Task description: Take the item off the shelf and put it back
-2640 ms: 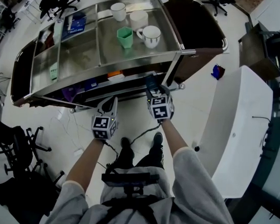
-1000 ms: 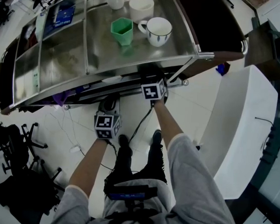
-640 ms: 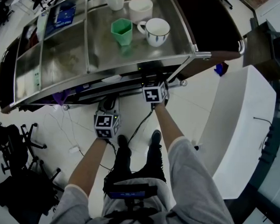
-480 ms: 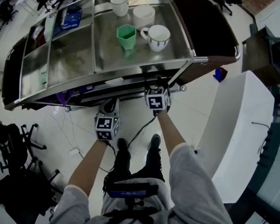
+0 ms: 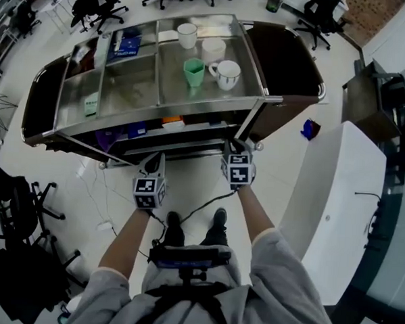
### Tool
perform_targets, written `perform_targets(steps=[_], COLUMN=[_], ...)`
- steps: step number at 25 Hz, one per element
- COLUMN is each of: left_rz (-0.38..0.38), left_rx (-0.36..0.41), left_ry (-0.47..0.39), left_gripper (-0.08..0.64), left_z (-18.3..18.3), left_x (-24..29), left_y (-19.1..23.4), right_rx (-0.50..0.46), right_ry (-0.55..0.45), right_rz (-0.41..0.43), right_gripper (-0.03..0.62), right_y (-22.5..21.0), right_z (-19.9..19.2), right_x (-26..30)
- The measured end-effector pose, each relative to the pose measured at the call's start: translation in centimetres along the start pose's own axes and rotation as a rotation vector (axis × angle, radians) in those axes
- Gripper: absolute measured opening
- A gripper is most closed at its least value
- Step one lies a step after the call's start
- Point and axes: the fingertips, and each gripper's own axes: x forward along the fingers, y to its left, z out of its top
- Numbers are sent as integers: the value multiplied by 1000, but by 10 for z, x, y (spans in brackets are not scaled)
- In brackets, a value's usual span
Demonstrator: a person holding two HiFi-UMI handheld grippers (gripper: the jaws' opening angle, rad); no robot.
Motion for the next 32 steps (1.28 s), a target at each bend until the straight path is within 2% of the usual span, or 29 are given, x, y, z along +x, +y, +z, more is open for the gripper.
perform_targets(steps=[4,8,15,22,32], left_rz=[29,52,68,116,172], left_rx=[3,-20,17,-45,-110], left_ry=[-18,-30,-48,-81,-82], left_gripper=[8,8,8,8,8], left_z=[0,0,-6,-16,-33], left_x=[-29,-58,-97,-127,-152], left_y=[17,28,52,72,83], right_rx=[5,19,94,157,126], right_ry=[-42,-58,-115,-134,-120], right_rz=[0,36,79,59,72], right_gripper=[12,11,11,9,8], right_y=[-1,2,2,1,16], right_z=[7,0,-13,-24,-32], right_x=[-35,-66,-110,-141,-148])
